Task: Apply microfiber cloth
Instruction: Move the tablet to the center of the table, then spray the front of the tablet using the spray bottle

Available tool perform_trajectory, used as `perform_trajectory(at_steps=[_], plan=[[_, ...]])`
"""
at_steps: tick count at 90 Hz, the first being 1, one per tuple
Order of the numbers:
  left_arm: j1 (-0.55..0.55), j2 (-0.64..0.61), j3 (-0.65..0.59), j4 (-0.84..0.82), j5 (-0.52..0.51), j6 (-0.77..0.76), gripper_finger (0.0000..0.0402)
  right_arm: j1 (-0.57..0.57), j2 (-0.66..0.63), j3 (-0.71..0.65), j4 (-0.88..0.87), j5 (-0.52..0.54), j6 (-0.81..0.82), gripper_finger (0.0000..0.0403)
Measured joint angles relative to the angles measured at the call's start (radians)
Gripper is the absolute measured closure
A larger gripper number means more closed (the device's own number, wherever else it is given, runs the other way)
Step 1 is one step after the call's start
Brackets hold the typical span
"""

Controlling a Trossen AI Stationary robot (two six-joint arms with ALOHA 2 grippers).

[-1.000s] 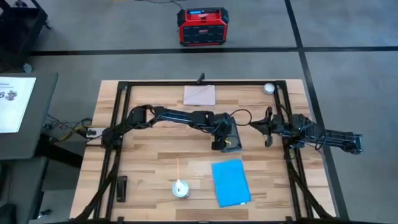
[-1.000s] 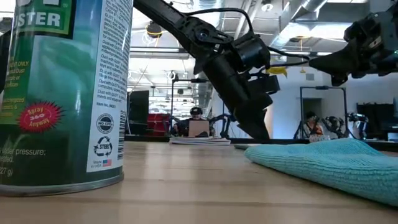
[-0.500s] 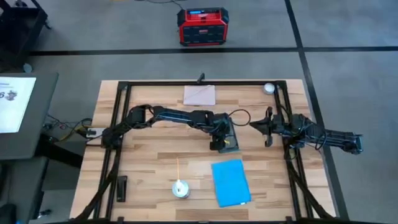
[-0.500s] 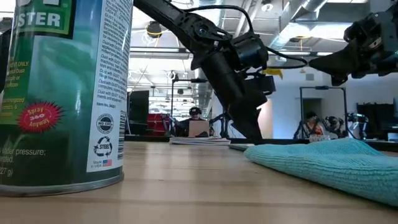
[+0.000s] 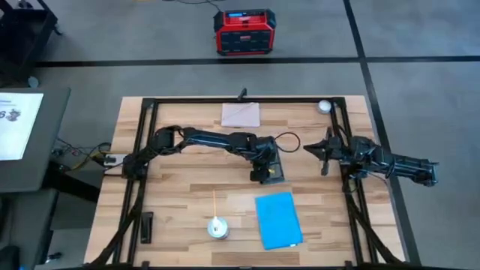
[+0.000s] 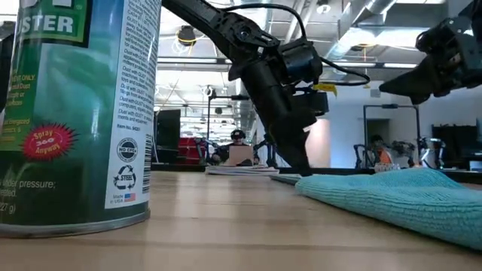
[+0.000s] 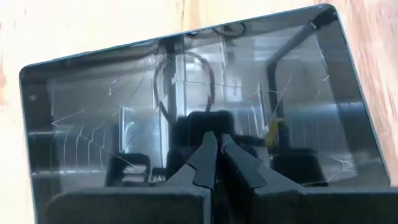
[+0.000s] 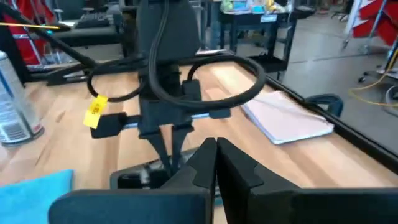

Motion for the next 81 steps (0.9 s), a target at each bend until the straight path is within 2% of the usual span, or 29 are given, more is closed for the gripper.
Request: perform_trajectory(at_steps=[12, 33, 44, 64, 81], plan=[[0.006, -0.075, -0.120, 0.043, 0.002, -0.021, 0.0402, 0.000, 0.000, 0.000, -0.012, 0.003, 0.004, 0.0403], [0.014, -0.324, -0.511, 0.321, -0.003, -0.139, 0.0402, 0.000, 0.000, 0.000, -0.003, 0.014, 0.008, 0.0403], [0.014, -0.461, -0.671, 0.426, -0.010, -0.198, 0.0402, 0.000, 0.000, 0.000, 0.000, 0.014, 0.019, 0.0403], [0.013, -0.656, -0.818, 0.429, -0.052, -0.281, 0.0402, 0.000, 0.034, -0.018, 0.033, 0.015, 0.018, 0.0403], [0.010, -0.826, -0.879, 0.424, -0.044, -0.315, 0.0402, 0.000, 0.183, -0.030, 0.119, 0.043, 0.060, 0.0403]])
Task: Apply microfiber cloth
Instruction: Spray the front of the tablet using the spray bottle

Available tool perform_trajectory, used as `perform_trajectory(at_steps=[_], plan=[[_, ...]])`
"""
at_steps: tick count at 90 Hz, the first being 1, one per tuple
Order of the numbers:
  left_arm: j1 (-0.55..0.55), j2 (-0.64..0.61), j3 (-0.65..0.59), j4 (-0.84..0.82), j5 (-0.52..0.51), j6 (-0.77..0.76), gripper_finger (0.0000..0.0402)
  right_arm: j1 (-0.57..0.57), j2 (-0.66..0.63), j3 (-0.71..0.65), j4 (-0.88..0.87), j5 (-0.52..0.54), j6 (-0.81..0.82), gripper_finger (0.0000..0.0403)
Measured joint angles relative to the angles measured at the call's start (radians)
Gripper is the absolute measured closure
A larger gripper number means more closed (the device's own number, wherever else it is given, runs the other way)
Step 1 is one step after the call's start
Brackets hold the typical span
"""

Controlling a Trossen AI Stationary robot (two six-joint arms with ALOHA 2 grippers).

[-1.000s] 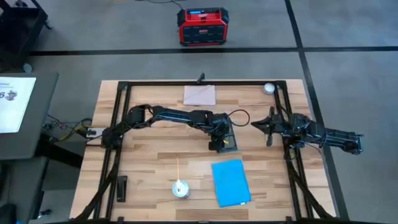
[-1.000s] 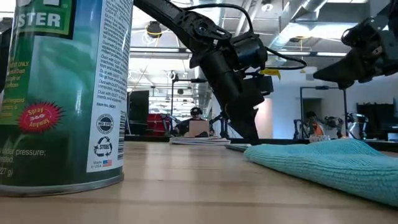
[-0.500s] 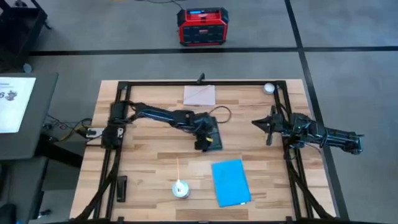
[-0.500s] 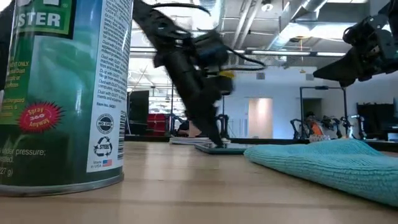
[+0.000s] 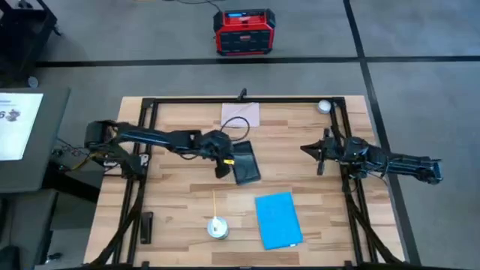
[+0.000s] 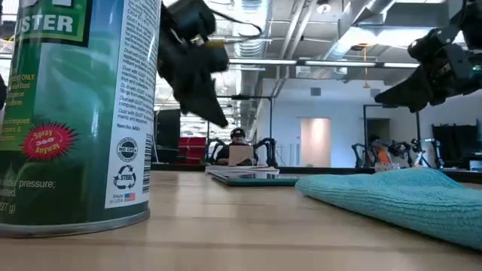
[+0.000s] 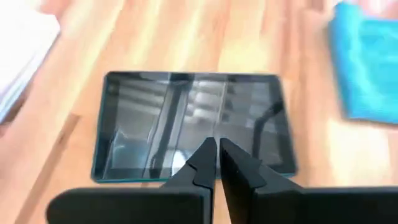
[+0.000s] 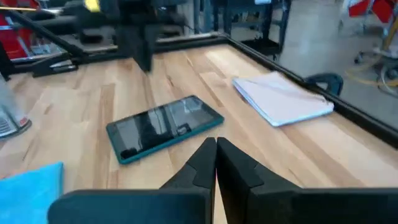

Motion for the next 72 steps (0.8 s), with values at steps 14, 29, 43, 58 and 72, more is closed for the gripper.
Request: perform_trajectory(at_steps=[14, 29, 43, 58, 72], plan=[[0.009, -0.131, -0.128, 0.042, -0.001, -0.146, 0.0402, 0.000, 0.191, 0.002, 0.131, 0.002, 0.000, 0.0403], [0.012, -0.168, -0.284, 0.255, 0.009, -0.394, 0.0402, 0.000, 0.417, 0.002, 0.244, 0.082, 0.000, 0.0403], [0.007, -0.140, -0.365, 0.413, 0.036, -0.537, 0.0402, 0.000, 0.629, 0.055, 0.270, 0.156, 0.000, 0.0403], [0.007, -0.153, -0.377, 0.338, 0.034, -0.567, 0.0402, 0.000, 0.812, 0.148, 0.297, 0.183, -0.027, 0.0403], [0.022, -0.190, -0.378, 0.193, -0.051, -0.567, 0.0402, 0.001, 0.929, 0.206, 0.353, 0.184, -0.059, 0.0403]])
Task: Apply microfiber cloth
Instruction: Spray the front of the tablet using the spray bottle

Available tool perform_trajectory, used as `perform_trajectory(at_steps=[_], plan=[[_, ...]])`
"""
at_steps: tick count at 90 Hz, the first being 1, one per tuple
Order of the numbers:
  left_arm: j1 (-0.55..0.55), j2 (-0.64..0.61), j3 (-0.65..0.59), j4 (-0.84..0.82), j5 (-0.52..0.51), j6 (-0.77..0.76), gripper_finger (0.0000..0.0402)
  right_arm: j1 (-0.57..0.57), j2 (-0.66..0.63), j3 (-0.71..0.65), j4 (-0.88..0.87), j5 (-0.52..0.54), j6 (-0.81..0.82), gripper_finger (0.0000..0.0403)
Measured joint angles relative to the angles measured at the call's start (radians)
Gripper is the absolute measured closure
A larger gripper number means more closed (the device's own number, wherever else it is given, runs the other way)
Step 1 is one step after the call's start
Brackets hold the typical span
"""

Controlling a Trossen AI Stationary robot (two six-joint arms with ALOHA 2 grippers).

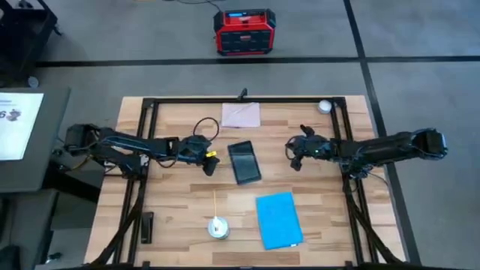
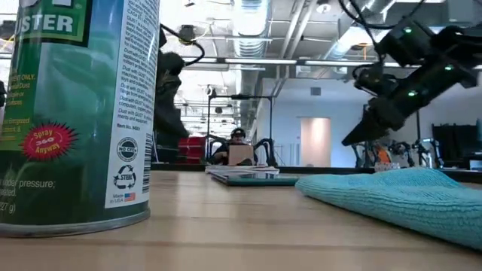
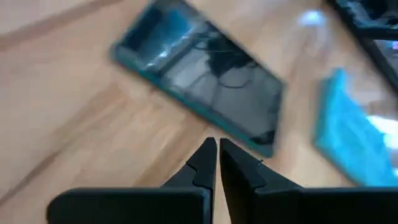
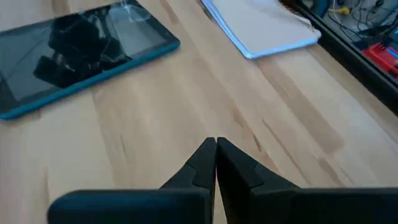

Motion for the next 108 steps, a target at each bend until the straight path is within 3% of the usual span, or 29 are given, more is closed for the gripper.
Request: perform_trajectory(at_steps=[10, 27, 51, 72, 87, 108], plan=[[0.014, -0.004, 0.000, -0.015, -0.010, -0.025, 0.0402, 0.000, 0.060, 0.024, 0.029, 0.009, -0.002, 0.0403], [0.015, 0.027, 0.000, 0.114, 0.003, -0.066, 0.0402, 0.000, 0.142, 0.057, 0.098, 0.014, -0.006, 0.0403], [0.014, 0.153, 0.001, 0.333, 0.137, -0.138, 0.0402, -0.054, 0.269, 0.104, 0.172, -0.261, 0.046, 0.0403], [0.015, 0.268, -0.001, 0.477, 0.226, -0.208, 0.0402, -0.085, 0.441, 0.178, 0.157, -0.344, 0.047, 0.0397], [0.015, 0.296, 0.001, 0.612, 0.260, -0.265, 0.0402, -0.089, 0.552, 0.255, 0.155, -0.379, 0.065, 0.0347], [0.002, 0.296, 0.000, 0.620, 0.272, -0.326, 0.0402, -0.068, 0.621, 0.358, 0.154, -0.443, 0.135, 0.0235]])
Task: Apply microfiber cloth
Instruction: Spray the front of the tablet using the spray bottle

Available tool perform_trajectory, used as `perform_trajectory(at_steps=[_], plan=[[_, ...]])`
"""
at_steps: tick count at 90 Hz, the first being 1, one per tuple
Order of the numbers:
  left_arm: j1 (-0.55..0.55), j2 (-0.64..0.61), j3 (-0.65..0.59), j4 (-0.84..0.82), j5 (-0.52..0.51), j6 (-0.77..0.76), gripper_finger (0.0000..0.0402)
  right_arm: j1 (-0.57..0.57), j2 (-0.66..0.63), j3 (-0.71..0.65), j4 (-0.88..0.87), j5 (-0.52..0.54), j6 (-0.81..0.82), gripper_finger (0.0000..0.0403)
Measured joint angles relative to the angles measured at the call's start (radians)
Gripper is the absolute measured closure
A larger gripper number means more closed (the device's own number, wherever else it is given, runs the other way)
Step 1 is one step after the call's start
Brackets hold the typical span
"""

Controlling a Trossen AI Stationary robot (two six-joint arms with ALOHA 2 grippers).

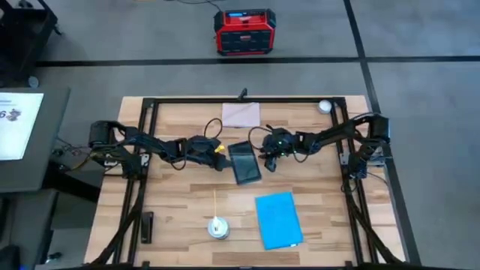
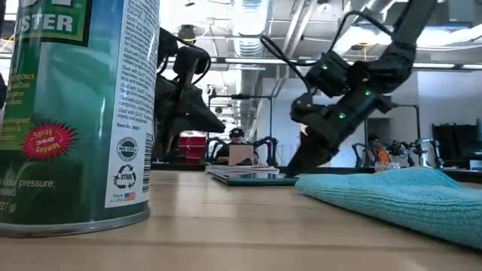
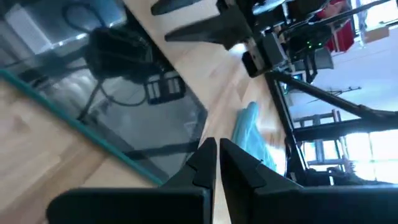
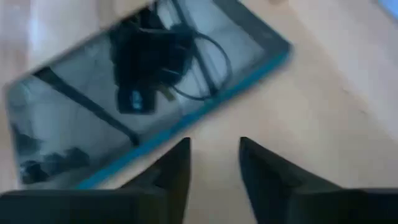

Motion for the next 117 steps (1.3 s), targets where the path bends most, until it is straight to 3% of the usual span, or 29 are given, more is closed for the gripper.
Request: perform_trajectory(at_steps=[21, 36, 45, 57, 63, 73, 77, 100, 117], plan=[[-0.022, 0.000, 0.000, 0.007, -0.006, -0.090, 0.0402, 0.038, -0.090, 0.020, -0.157, 0.001, -0.010, 0.0138], [-0.003, 0.000, 0.000, 0.030, -0.002, 0.011, 0.0402, 0.072, -0.229, 0.020, -0.298, 0.139, -0.051, 0.0128], [0.021, -0.017, -0.001, 0.093, 0.058, 0.144, 0.0402, 0.103, -0.337, 0.020, -0.381, 0.271, -0.059, 0.0131], [0.063, -0.075, 0.001, 0.054, 0.202, 0.350, 0.0402, 0.130, -0.454, 0.020, -0.473, 0.338, -0.032, 0.0177], [0.077, -0.113, 0.000, -0.079, 0.220, 0.421, 0.0402, 0.135, -0.487, 0.020, -0.492, 0.338, 0.008, 0.0231], [0.122, -0.193, 0.000, -0.348, 0.203, 0.509, 0.0402, 0.132, -0.509, 0.020, -0.506, 0.338, 0.021, 0.0357], [0.153, -0.240, -0.003, -0.429, 0.202, 0.539, 0.0402, 0.124, -0.511, 0.020, -0.505, 0.339, 0.021, 0.0383], [0.368, -0.656, 0.000, -0.575, 0.316, 0.838, 0.0402, 0.112, -0.564, 0.099, -0.765, 0.458, 0.022, 0.0402], [0.393, -0.893, 0.001, -0.555, 0.359, 0.774, 0.0397, 0.174, -0.672, 0.147, -0.853, 0.498, 0.029, 0.0403]])
